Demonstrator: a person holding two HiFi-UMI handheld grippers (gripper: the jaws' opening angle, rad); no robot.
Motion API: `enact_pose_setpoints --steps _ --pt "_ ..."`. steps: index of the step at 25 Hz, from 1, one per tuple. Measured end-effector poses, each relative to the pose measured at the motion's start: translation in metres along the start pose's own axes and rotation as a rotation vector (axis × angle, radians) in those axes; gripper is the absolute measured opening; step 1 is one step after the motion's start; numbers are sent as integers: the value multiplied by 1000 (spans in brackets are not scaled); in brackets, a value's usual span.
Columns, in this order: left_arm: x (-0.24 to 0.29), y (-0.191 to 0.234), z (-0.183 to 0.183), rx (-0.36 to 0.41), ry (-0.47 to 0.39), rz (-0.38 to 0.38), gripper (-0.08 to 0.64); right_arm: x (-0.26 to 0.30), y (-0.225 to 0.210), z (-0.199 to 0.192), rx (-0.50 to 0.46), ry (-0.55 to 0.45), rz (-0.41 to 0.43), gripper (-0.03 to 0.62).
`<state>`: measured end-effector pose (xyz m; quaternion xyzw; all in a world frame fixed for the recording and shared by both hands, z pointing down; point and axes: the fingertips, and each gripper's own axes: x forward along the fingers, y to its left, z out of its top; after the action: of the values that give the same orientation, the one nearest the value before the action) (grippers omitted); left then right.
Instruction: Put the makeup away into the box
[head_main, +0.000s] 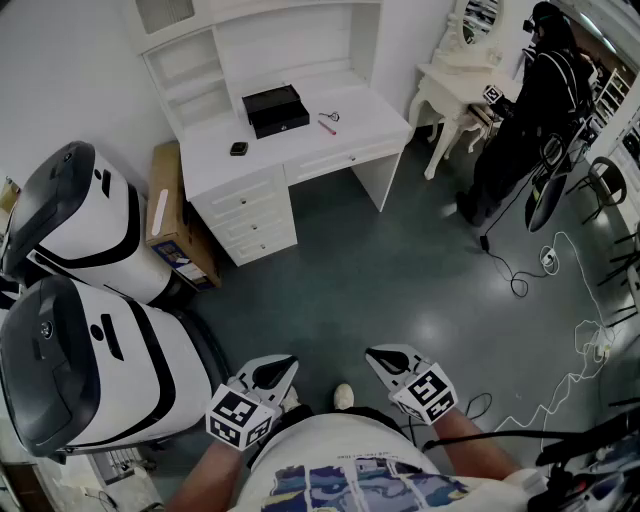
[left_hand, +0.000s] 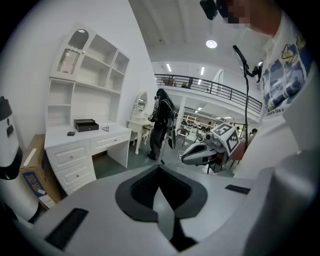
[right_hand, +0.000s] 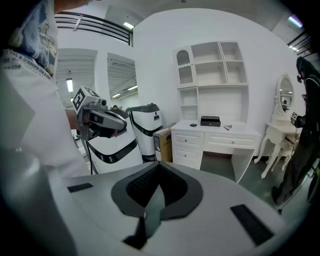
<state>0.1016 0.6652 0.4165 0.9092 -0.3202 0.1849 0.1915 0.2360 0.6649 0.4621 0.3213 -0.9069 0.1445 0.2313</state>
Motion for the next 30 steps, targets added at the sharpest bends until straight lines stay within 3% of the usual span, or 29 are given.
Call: enact_pose_setpoints --steps 13,18,25,30 --pt "42 -35 16 16 -3 -10 14 -33 -35 -27 31 1 -17 25" --pt "52 -30 21 -3 0 -14 14 -29 -53 -24 66 -24 -32 26" --pt "82 18 27 2 22 -62 15 12 -91 -6 62 -18 -83 39" --pt "117 79 63 8 -14 -99 16 48 -136 23 71 15 -136 64"
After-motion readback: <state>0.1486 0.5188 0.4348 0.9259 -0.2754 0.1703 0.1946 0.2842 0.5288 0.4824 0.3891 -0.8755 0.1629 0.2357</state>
